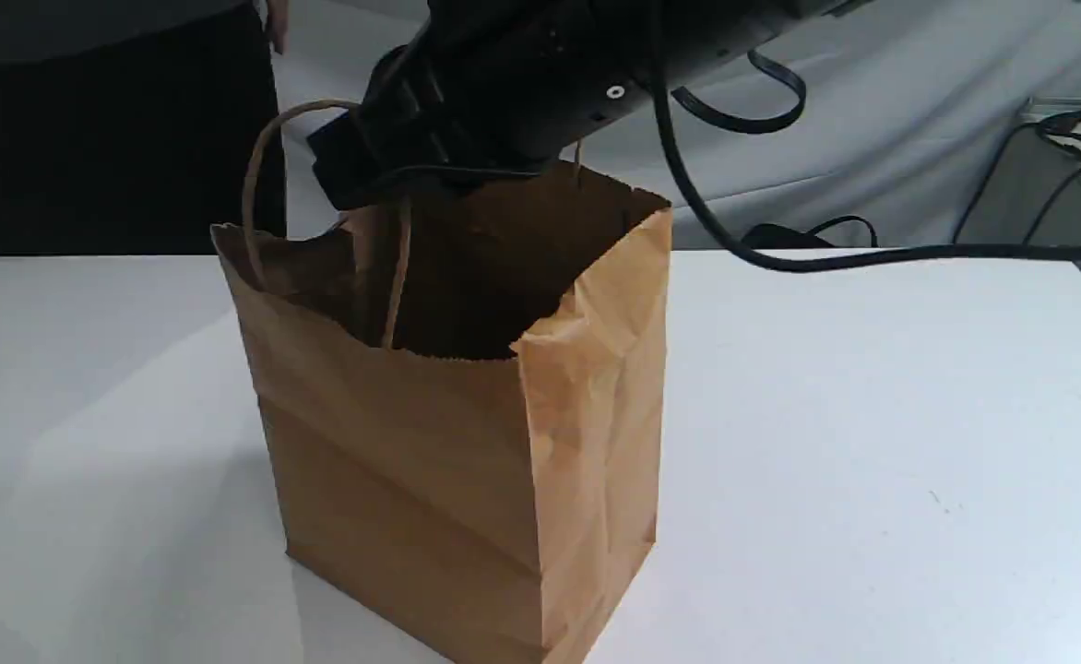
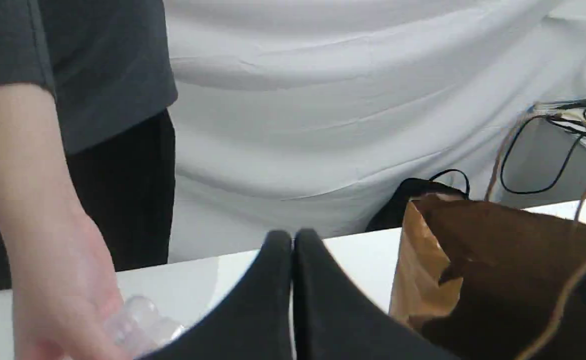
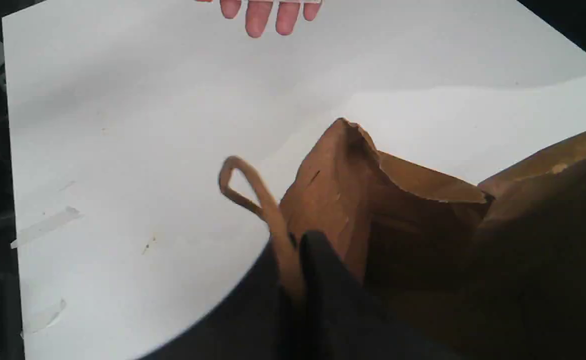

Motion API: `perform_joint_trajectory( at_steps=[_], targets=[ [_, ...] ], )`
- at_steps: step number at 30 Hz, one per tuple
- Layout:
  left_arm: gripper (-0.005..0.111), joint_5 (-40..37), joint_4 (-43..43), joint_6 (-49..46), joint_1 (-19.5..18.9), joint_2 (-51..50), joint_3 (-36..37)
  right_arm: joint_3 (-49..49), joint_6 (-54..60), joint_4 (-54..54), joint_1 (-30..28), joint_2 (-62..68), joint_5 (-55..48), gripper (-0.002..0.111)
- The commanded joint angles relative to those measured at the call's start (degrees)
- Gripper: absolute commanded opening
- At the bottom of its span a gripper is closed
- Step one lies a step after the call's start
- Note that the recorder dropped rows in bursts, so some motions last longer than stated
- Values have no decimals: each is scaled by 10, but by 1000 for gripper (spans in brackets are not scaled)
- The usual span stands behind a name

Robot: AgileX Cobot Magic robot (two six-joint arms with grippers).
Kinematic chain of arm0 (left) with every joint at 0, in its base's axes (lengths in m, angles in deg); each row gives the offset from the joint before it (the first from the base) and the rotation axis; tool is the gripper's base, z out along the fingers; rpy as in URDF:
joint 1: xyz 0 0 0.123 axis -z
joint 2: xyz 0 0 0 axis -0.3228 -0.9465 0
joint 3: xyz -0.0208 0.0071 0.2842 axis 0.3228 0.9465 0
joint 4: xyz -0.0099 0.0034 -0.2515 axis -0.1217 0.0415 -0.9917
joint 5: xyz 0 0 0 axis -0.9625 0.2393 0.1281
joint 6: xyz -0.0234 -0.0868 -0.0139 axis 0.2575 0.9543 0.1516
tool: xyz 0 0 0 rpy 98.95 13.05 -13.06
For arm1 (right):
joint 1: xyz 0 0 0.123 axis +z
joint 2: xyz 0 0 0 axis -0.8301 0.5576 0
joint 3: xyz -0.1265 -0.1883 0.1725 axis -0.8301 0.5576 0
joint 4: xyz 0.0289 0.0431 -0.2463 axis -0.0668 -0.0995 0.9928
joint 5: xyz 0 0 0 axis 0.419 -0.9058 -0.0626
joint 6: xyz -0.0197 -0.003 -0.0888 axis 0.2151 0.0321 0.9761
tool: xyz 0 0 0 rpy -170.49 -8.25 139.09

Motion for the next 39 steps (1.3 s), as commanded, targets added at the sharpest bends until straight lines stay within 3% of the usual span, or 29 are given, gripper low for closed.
perform_joint_trajectory(
  at_steps=[1,9,18,22,29,34,39],
  targets=[
    [0,-41,-5,-16,-1,-95,-107,-1,4,11,2,-1,-11,0],
    [0,-212,-77,-89,-1,-343,-403,-1,3,18,2,-1,-14,0],
    [0,-382,-101,-159,-1,-592,-650,-1,-8,17,2,-1,-14,0],
    [0,-382,-115,-199,-1,-664,-697,-1,-12,16,2,-1,-15,0],
    [2,-382,-168,-325,20,-713,-700,-1,-25,13,2,-1,-18,0],
    [17,-382,-171,-387,53,-722,-700,-1,-28,13,2,-1,-18,0],
    [42,-382,-147,-434,90,-723,-700,-1,-38,13,2,-1,-19,0]
  ],
)
